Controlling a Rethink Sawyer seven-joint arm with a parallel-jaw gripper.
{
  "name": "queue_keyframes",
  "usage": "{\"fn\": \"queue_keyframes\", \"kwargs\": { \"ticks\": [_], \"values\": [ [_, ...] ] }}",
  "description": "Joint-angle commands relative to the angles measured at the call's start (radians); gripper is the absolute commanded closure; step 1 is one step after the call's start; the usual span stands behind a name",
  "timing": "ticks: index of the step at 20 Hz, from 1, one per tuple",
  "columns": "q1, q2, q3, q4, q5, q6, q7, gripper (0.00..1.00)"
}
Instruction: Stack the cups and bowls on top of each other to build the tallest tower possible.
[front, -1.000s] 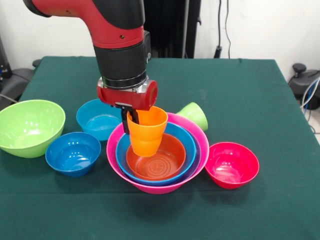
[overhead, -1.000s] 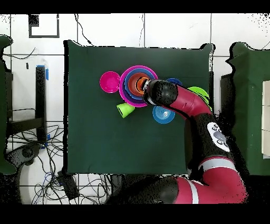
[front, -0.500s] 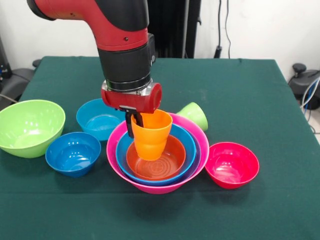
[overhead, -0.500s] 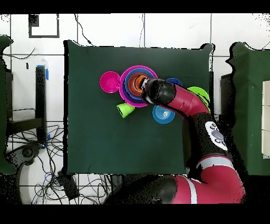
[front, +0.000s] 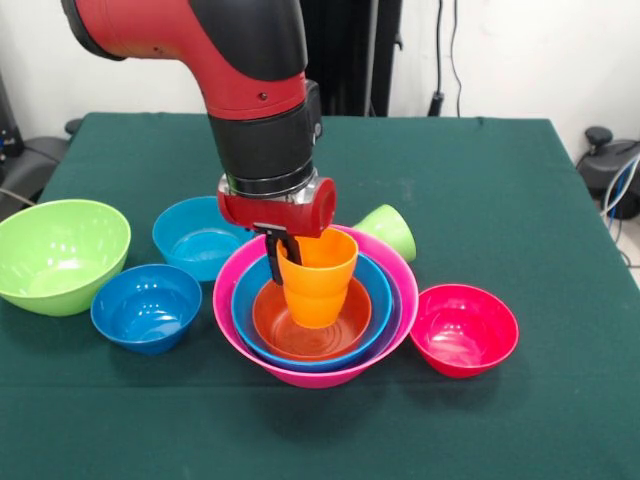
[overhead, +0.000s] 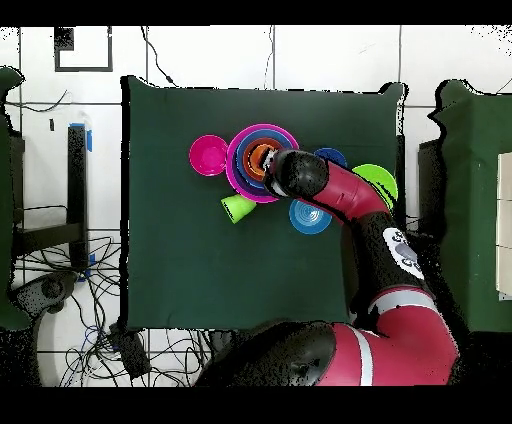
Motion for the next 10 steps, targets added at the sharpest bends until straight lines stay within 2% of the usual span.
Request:
{"fn": "queue_keyframes", "kwargs": {
  "ticks": [1,10],
  "values": [
    [0.028,0.018,0.104,0.062,0.025,-0.059,0.132,1.0],
    [0.018,0.014,0.108,0.075,0.013,-0.064,0.125,1.0]
  ]
}}
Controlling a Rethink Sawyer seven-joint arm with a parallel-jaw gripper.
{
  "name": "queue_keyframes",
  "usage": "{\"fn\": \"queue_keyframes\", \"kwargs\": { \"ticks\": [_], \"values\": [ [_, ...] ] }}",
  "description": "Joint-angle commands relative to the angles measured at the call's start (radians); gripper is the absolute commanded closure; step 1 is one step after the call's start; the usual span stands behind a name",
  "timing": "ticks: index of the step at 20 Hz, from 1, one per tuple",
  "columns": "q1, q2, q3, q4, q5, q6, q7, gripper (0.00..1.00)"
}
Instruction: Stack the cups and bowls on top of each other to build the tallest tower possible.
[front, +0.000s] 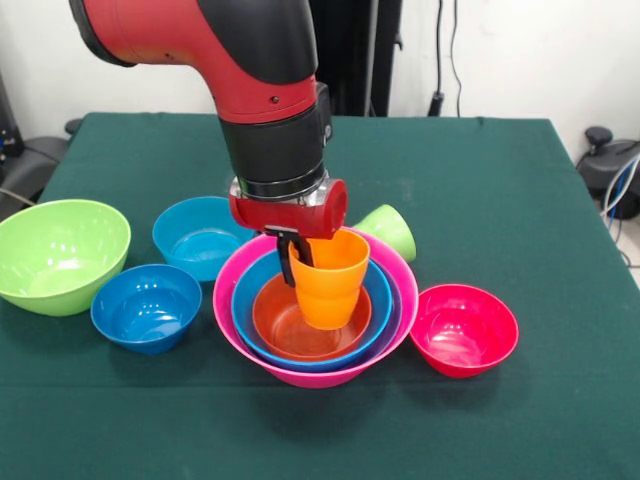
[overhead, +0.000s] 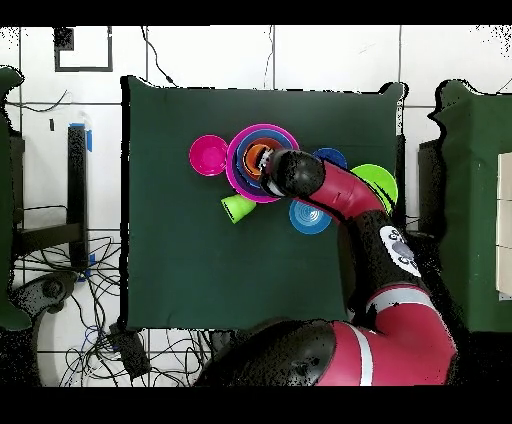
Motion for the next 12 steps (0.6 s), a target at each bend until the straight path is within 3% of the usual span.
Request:
{"fn": "queue_keyframes", "kwargs": {
  "ticks": [1,6,7,12],
  "values": [
    [0.019,0.011,0.091,0.071,0.012,-0.064,0.124,1.0],
    [0.019,0.01,0.088,0.066,-0.009,-0.081,0.107,1.0],
    [0.017,0.01,0.089,0.066,-0.013,-0.092,0.105,0.0],
    [0.024,-0.001,0.072,0.053,-0.004,-0.053,0.11,0.0]
  ]
}}
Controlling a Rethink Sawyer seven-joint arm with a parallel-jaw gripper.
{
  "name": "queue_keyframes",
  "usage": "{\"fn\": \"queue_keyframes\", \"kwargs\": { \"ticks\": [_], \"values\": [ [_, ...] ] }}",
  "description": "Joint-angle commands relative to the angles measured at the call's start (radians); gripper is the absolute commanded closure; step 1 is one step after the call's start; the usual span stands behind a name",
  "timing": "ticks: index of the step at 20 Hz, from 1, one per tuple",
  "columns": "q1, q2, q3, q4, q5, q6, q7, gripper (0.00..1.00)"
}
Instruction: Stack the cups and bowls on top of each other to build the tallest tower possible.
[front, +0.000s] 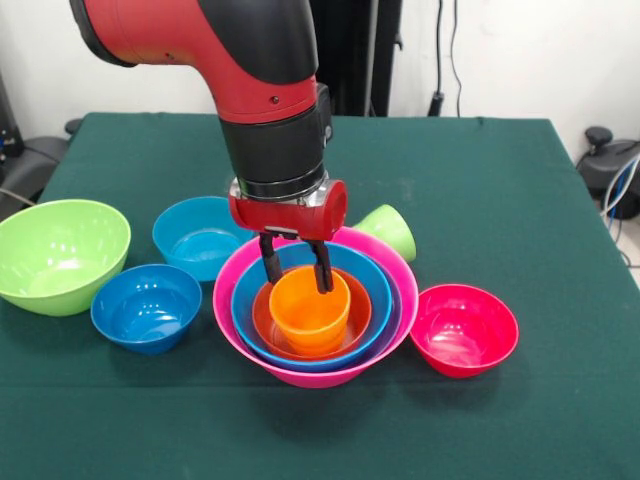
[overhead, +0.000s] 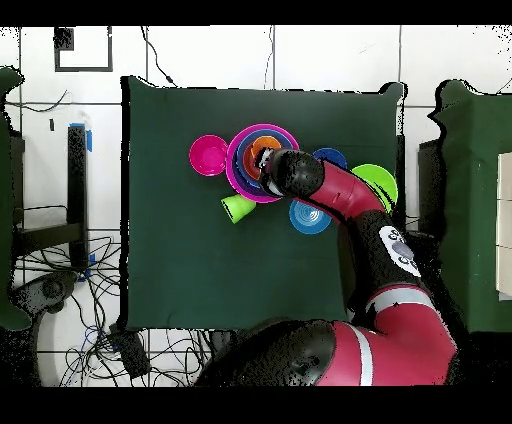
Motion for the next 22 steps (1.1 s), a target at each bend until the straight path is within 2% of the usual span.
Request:
{"fn": "queue_keyframes", "kwargs": {
  "ticks": [1,15,19,22],
  "values": [
    [0.023,-0.002,0.071,0.053,-0.001,-0.043,0.111,0.0],
    [0.019,-0.017,0.07,0.075,0.004,-0.042,0.121,0.0],
    [0.038,-0.067,0.05,0.114,0.014,-0.025,0.153,0.0],
    [0.072,-0.113,0.022,0.155,0.042,-0.011,0.213,0.0]
  ]
}}
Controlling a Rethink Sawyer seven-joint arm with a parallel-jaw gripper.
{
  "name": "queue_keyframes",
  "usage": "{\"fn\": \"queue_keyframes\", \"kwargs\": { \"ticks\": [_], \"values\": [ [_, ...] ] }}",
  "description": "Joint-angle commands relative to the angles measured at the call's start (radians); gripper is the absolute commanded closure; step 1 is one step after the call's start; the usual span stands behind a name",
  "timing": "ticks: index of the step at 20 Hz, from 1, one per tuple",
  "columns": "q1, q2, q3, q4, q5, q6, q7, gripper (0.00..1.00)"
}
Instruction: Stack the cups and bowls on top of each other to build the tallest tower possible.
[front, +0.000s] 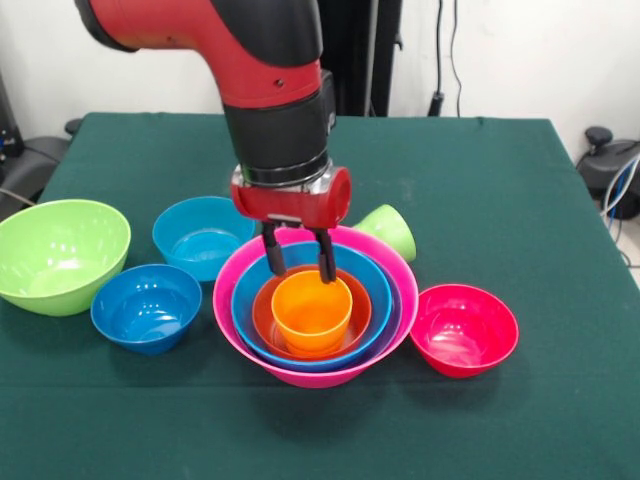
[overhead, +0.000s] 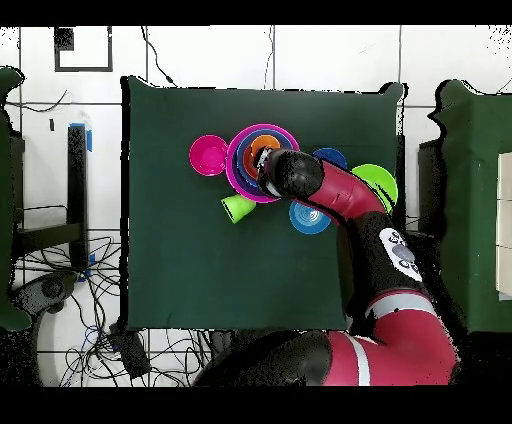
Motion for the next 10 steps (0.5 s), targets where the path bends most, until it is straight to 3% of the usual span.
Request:
{"fn": "queue_keyframes", "kwargs": {
  "ticks": [1,10],
  "values": [
    [0.074,-0.091,0.012,0.141,0.047,-0.01,0.234,0.0],
    [0.158,-0.211,-0.077,0.247,0.108,-0.009,0.343,0.0]
  ]
}}
